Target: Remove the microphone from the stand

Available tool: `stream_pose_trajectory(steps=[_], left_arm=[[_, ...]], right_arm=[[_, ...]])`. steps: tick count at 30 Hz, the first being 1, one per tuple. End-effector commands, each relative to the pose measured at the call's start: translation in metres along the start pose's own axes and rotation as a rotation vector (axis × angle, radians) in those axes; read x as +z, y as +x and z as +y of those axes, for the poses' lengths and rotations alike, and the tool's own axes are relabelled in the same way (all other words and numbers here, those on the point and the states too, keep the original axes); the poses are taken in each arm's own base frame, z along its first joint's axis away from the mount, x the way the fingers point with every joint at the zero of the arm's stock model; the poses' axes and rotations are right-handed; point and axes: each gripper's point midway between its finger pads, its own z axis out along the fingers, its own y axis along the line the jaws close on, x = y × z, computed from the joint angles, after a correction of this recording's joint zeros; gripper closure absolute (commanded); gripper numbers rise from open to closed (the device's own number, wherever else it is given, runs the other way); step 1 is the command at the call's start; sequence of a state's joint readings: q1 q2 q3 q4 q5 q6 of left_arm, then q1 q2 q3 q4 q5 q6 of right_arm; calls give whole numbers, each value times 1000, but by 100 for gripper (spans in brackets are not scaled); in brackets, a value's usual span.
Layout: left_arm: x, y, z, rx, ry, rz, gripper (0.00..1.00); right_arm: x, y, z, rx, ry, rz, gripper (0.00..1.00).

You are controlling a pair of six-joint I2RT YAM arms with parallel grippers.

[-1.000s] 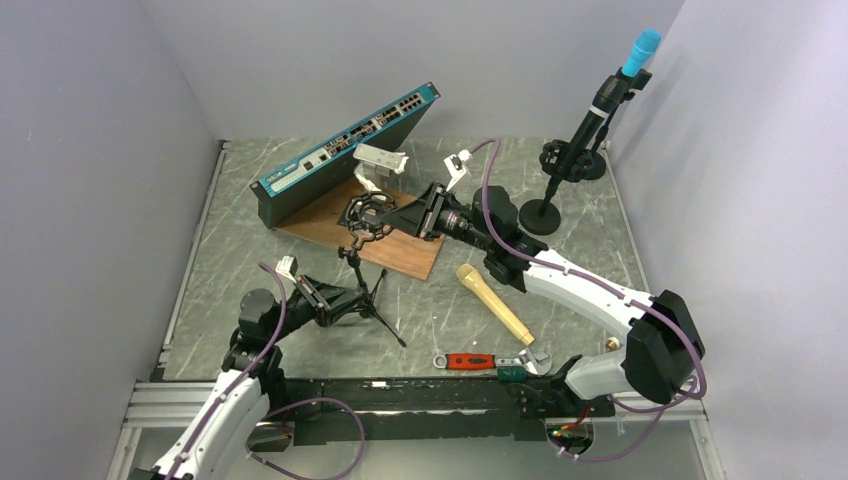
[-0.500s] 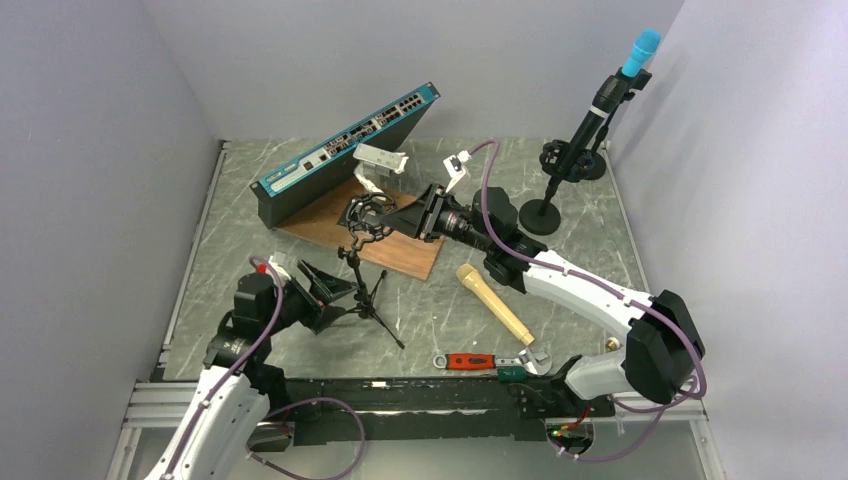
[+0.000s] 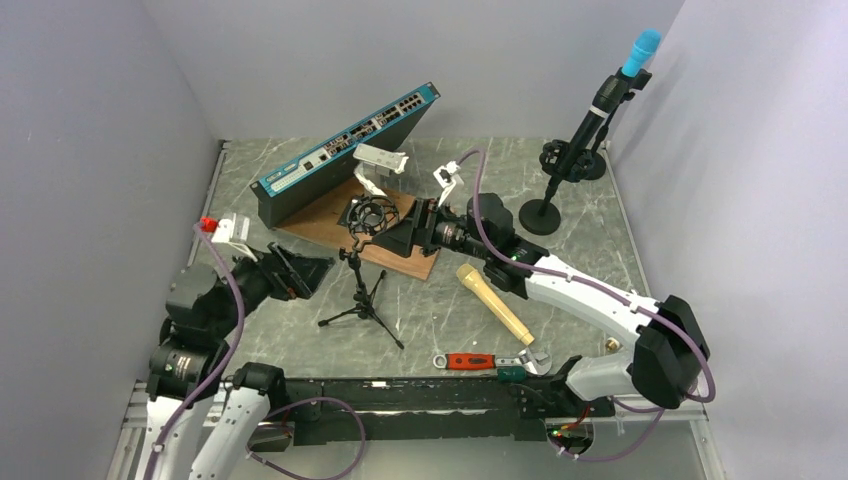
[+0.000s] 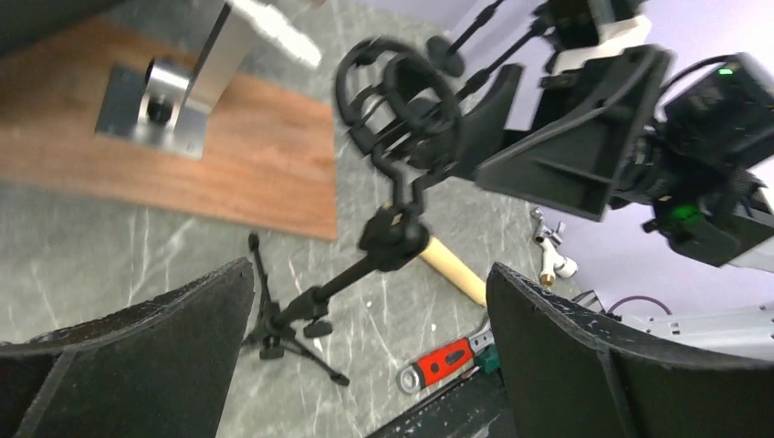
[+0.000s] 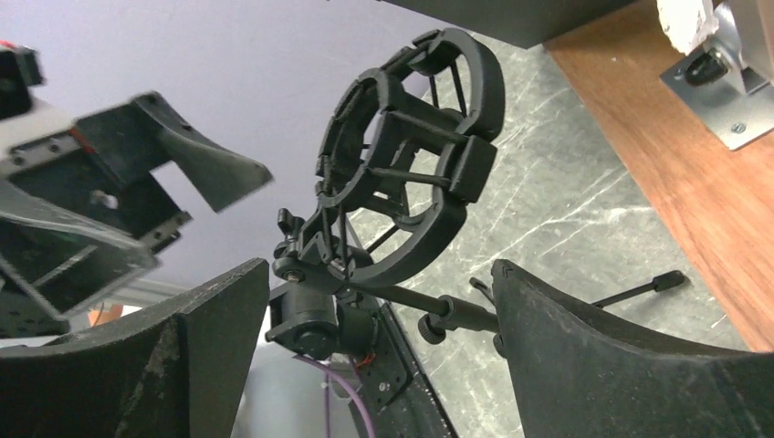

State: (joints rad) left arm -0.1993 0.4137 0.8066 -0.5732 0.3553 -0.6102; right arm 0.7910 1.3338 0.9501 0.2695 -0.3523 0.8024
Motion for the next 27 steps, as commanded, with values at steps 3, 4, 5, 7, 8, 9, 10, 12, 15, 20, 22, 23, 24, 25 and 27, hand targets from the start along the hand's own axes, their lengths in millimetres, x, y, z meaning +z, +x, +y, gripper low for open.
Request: stream_pose_trajectory(steps=[3,4,5,7,8,9,10,12,15,20,22,23,24,25,27], left_arm=[[15,-33,-37,121,155,3,1],[20,-34,-38,114,159,25,1],[26,-35,-38,108,161,41,3],[37,-35,-34,97,155,64,4],[43,-35,-34,99,165,73,4],[48,-30,-35,98,190,99,4],[53,-25,-35,90,211,131,6],[62,-9,-29,63,230,202,14],[65,21,-14,18,229,281,24],[58,75,20,-32,161,371,25],[54,87,31,-38,122,389,25],[53,91,36,-36,100,389,24],[52,92,39,-33,88,388,22],[51,92,39,-27,84,382,20],[51,84,35,-13,91,359,14]], right_arm=[[-13,-20,22,-101,-33,-56,4],[-15,-20,22,-103,-28,-59,4],[-16,-21,21,-105,-22,-63,4],[-19,-21,20,-108,-14,-70,4],[-20,-21,19,-109,-10,-72,4],[-21,-20,18,-109,-5,-72,4],[-22,-21,17,-110,2,-76,4],[-24,-21,15,-114,16,-80,4],[-28,-23,13,-124,33,-91,4],[-28,-24,8,-133,50,-101,4],[-25,-23,9,-134,44,-94,4],[-23,-23,8,-131,43,-89,4],[-22,-23,8,-130,39,-86,4],[-21,-21,8,-130,35,-81,4],[-19,-19,6,-132,40,-68,4]])
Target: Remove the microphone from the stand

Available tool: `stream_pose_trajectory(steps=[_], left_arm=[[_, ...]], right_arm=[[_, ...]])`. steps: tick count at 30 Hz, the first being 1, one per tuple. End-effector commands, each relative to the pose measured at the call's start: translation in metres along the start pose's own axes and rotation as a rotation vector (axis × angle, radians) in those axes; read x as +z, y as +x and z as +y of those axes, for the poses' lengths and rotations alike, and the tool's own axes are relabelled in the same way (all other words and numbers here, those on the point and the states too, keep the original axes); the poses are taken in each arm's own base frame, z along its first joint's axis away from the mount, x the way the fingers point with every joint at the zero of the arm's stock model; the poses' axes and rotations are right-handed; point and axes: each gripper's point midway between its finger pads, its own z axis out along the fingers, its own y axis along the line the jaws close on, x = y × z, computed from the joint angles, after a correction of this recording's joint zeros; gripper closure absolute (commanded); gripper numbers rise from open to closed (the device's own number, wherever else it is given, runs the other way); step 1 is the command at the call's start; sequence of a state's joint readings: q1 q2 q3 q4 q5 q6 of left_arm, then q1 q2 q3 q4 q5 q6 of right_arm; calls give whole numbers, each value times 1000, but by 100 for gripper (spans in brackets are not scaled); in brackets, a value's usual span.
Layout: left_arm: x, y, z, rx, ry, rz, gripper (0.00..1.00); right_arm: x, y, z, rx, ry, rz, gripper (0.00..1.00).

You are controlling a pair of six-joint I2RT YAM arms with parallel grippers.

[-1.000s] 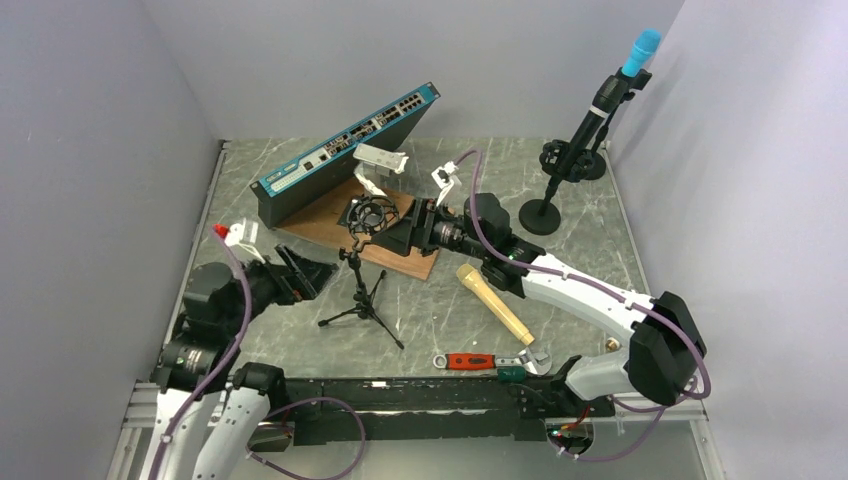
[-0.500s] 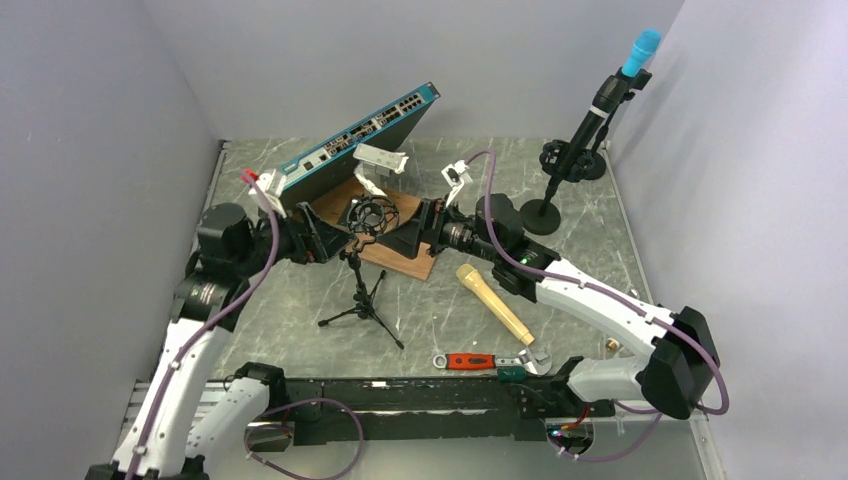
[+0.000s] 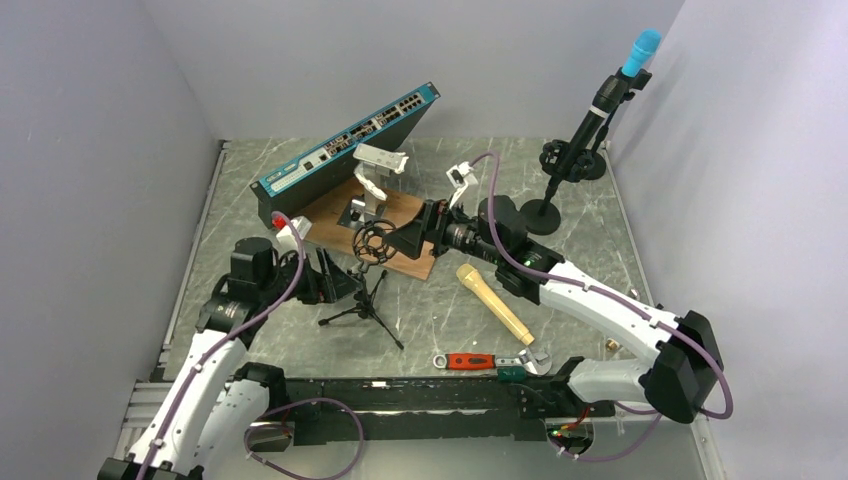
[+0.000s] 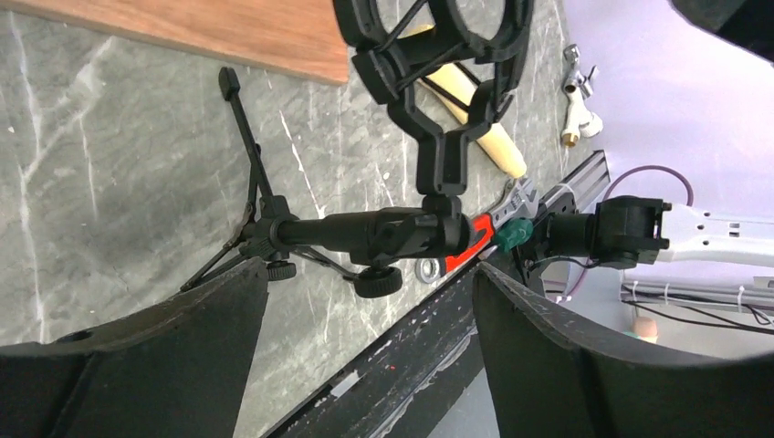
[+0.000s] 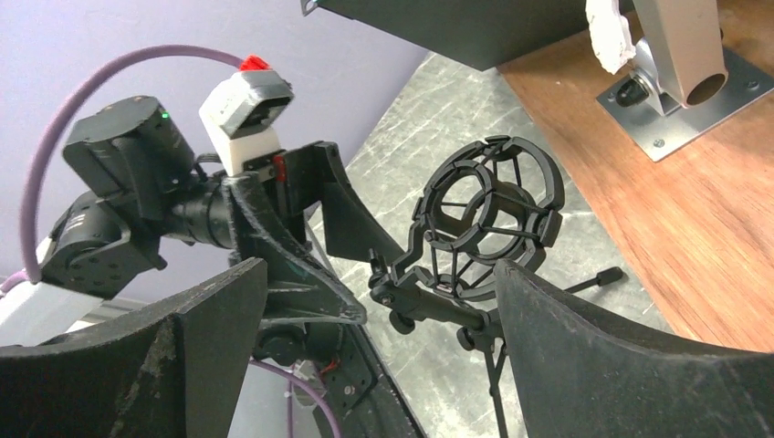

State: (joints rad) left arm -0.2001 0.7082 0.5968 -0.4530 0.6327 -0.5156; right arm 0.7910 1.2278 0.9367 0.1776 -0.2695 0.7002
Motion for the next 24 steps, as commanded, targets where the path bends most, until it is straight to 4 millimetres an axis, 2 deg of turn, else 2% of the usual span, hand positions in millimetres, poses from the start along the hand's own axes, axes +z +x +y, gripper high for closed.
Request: stream_pose_trajectory(steps=[1,3,8,16,20,24], left_arm=[[-9,-21,-15,91,23,-80,13],[-12,-31,-24,111,39,-100,9],[-21,-52,-38,171,40,-140,7],[-52,-79,-41,288,-101,-231,3],[-69,-81,-43,330,-136,-289,2],[-85,-76,-48,359,-146,-343,2]], right_arm=[[4,-4,3,-34,-13,-2,4],[4,1,-6,-51,20,19,4],[-8,26,-28,-138,90,82,4],[-17,87,-32,-410,169,218,0],[-12,116,-30,-546,197,262,1],[-3,140,-37,-593,247,281,13]])
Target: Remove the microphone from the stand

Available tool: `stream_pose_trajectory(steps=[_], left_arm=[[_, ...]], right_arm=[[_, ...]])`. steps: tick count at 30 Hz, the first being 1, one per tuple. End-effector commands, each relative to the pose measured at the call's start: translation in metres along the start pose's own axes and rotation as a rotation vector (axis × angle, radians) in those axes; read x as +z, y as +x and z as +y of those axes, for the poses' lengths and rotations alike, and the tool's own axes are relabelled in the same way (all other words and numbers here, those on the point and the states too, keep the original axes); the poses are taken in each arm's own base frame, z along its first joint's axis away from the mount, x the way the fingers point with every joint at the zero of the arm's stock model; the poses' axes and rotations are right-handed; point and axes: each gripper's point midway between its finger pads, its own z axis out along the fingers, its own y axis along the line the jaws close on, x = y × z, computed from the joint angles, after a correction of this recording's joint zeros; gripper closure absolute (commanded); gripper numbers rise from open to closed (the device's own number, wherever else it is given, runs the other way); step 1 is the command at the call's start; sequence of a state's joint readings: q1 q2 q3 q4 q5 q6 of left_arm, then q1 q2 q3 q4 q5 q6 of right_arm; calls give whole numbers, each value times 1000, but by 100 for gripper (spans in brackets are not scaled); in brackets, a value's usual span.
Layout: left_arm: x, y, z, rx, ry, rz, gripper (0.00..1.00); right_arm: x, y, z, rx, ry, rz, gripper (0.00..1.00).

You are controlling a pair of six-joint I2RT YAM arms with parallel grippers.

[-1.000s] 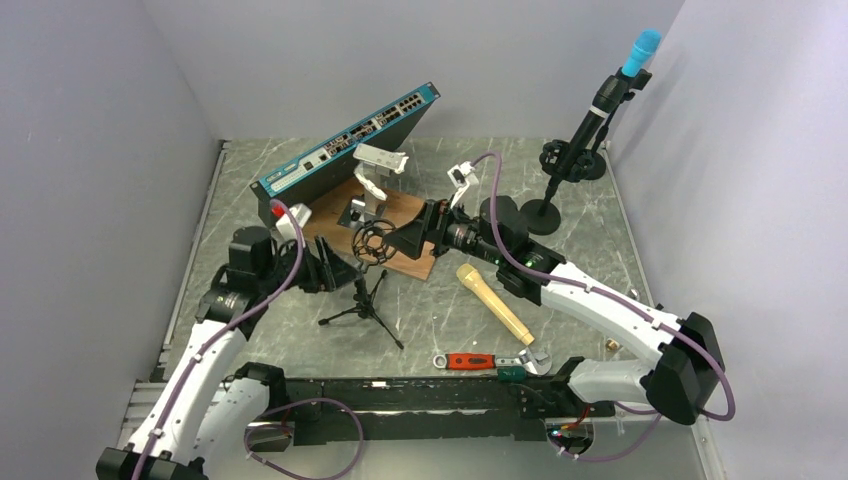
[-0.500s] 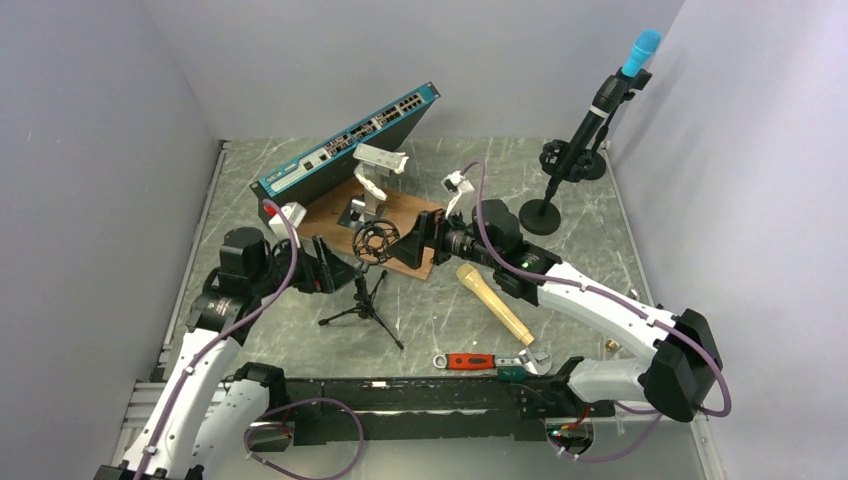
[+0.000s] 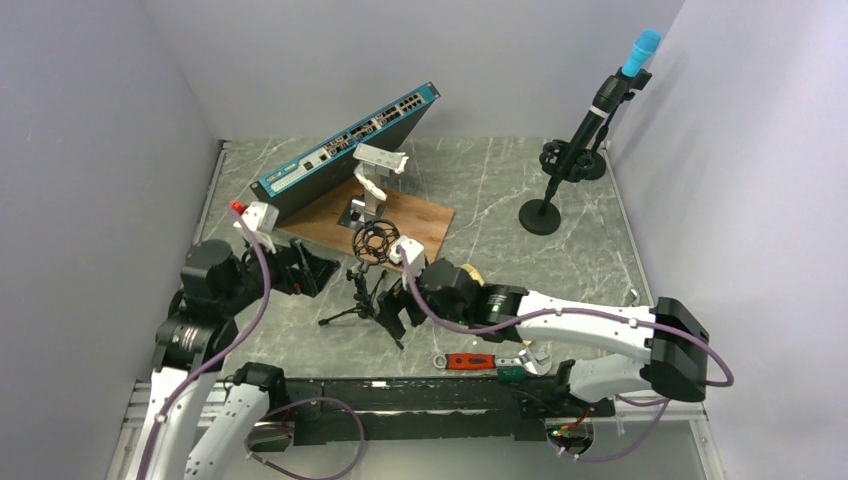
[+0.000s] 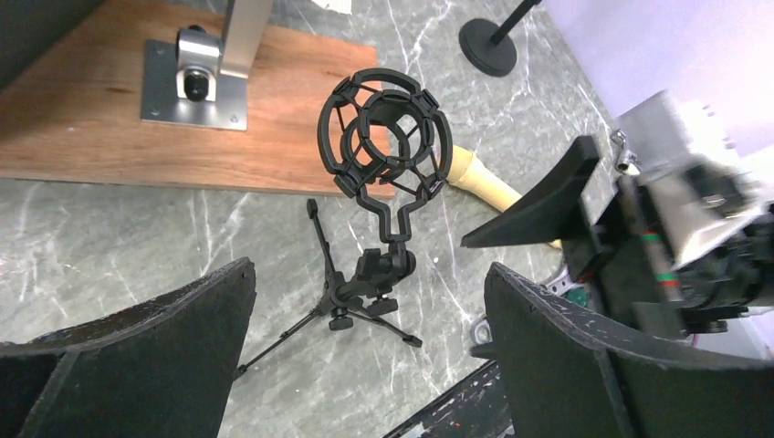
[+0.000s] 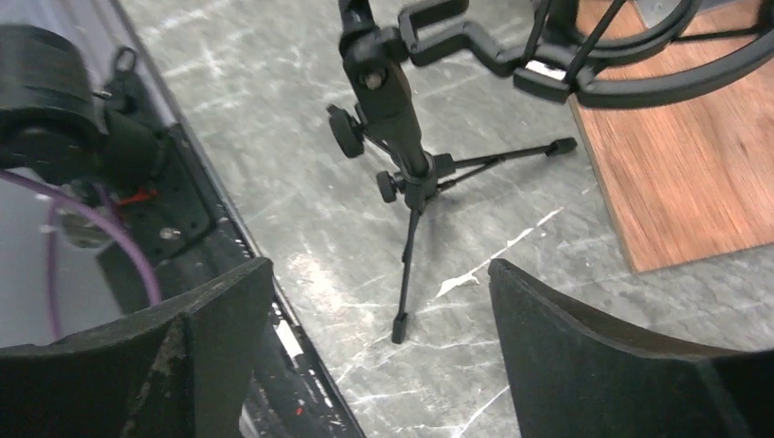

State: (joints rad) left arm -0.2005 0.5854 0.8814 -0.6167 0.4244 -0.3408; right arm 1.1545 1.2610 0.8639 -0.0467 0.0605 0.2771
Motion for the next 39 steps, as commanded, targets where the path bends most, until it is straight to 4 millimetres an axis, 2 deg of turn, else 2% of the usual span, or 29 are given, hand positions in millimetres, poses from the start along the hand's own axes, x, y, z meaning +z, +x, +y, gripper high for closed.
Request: stream_pose_trajectory(steps=[1,5,10,18,21,25,30,34,35,39], left_arm=[[-25,-11,-1,75,-43,-86,2],[-39,-12,1,95,-83,-112,1],[-54,-14,-3,117,-92,-149,1],[-77,-17,-10,126,-100,-212,1],[-83,-17,-11,129,-105,-228,1],[-90,-14,-8,134,-134,-231,1],[-95,-13,0,145,-184,-227,1],[-95,-15,3,141,-205,-227,1],[-95,-16,5,135,-215,-231,1],[-97,-25,9,102,-252,-259,1]], right_arm=[[19,12,-13,-94,133,-16,16],[37,28,0,-173,171,4,23],[61,53,-2,-231,235,50,32],[97,78,11,-272,170,38,40],[114,88,15,-325,160,63,50],[136,92,24,-405,138,63,71],[163,86,37,-496,88,47,86],[184,77,47,-546,57,19,89],[190,69,50,-551,52,0,90],[208,56,51,-555,24,-30,91]])
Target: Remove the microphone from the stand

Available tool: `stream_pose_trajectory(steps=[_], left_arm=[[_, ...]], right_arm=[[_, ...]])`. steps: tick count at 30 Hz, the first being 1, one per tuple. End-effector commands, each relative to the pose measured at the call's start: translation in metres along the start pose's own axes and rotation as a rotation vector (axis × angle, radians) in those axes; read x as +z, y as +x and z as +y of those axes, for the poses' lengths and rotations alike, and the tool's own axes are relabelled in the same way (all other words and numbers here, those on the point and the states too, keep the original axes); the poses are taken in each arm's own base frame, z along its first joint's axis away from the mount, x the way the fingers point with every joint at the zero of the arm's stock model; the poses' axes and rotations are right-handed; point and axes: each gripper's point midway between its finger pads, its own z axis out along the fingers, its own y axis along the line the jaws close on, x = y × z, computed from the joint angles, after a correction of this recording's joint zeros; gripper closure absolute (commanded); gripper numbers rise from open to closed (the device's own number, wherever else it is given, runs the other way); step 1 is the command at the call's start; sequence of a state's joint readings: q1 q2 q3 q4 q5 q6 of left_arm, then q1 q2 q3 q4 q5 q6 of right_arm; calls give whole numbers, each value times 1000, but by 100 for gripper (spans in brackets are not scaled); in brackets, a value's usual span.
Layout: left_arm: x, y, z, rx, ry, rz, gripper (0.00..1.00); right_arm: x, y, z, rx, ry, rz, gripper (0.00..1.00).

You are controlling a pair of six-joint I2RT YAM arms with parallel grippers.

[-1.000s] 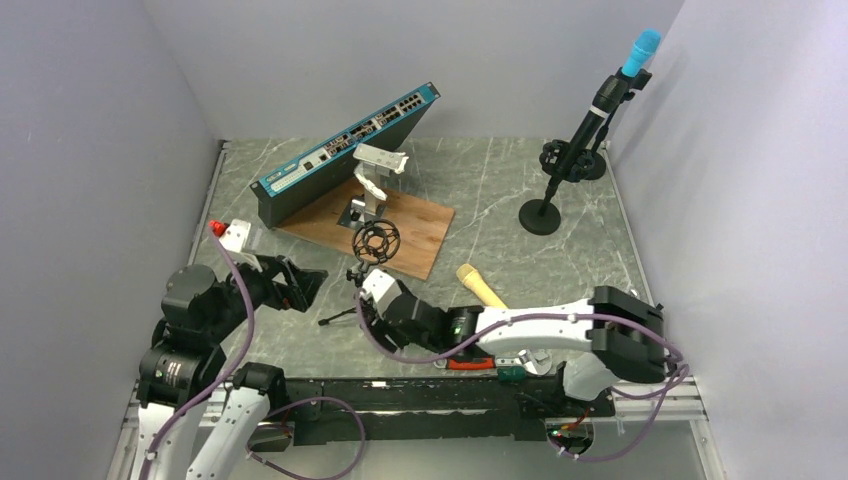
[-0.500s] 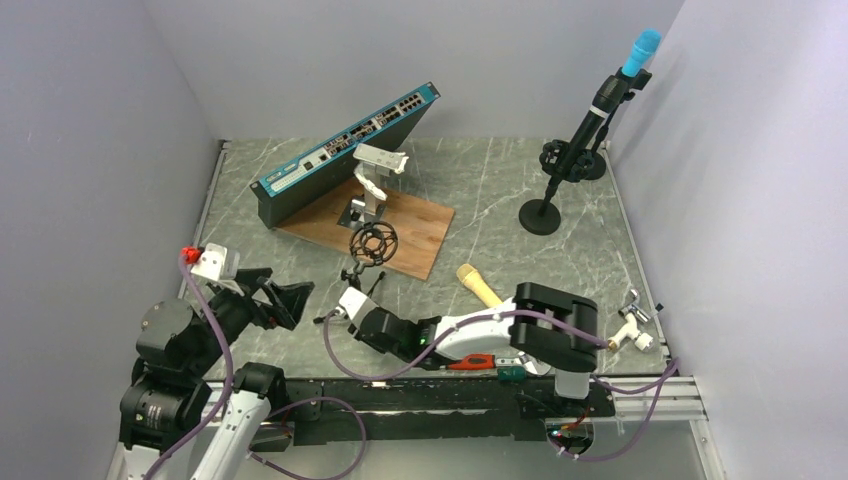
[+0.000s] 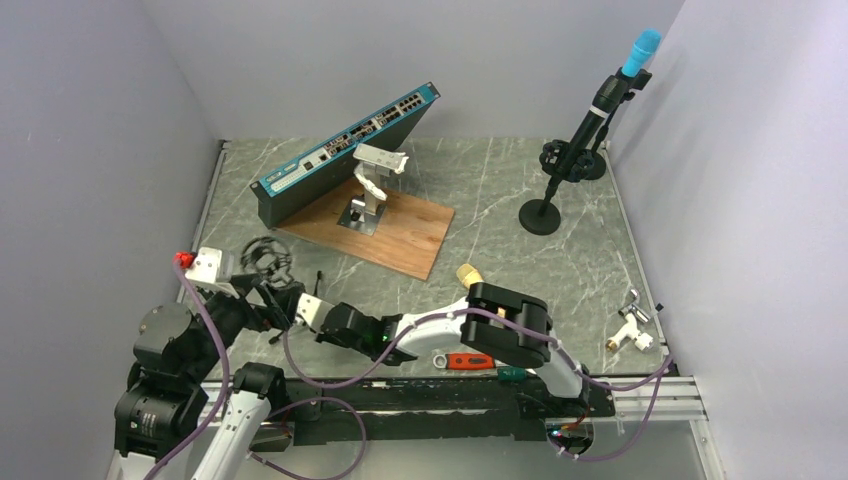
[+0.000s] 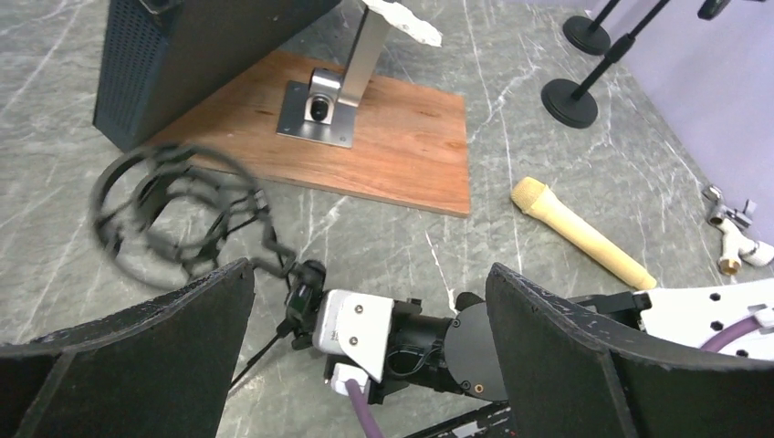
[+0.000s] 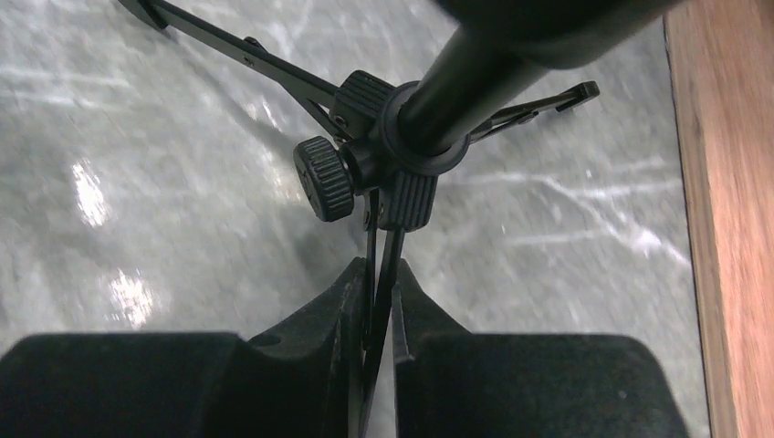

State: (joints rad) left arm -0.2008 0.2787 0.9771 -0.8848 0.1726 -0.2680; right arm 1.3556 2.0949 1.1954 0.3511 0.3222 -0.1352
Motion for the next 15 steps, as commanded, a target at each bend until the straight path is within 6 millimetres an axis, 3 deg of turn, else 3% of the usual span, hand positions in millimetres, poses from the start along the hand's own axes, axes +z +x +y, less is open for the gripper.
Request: stream_pose_trajectory(steps=[1,5,9,11,15], left_arm=[[-4,-24,7,-21,-65,-73,1],[-8,-34,16,-68,-130,-119,1],[-7,-37,26,-124,-197,-138,0],[-1,-30,33,-165,-236,-111,1],[15,-5,42,-246,-300,9,1]], right_arm=[[19,-45,-4,-24,-42,-128,90],[19,-56,-9,-19,-49,-154,80],[2,-61,-18,17,-35,-166,45],[-13,-65,-28,57,-15,-181,31],[-43,-70,-43,132,-5,-212,19]])
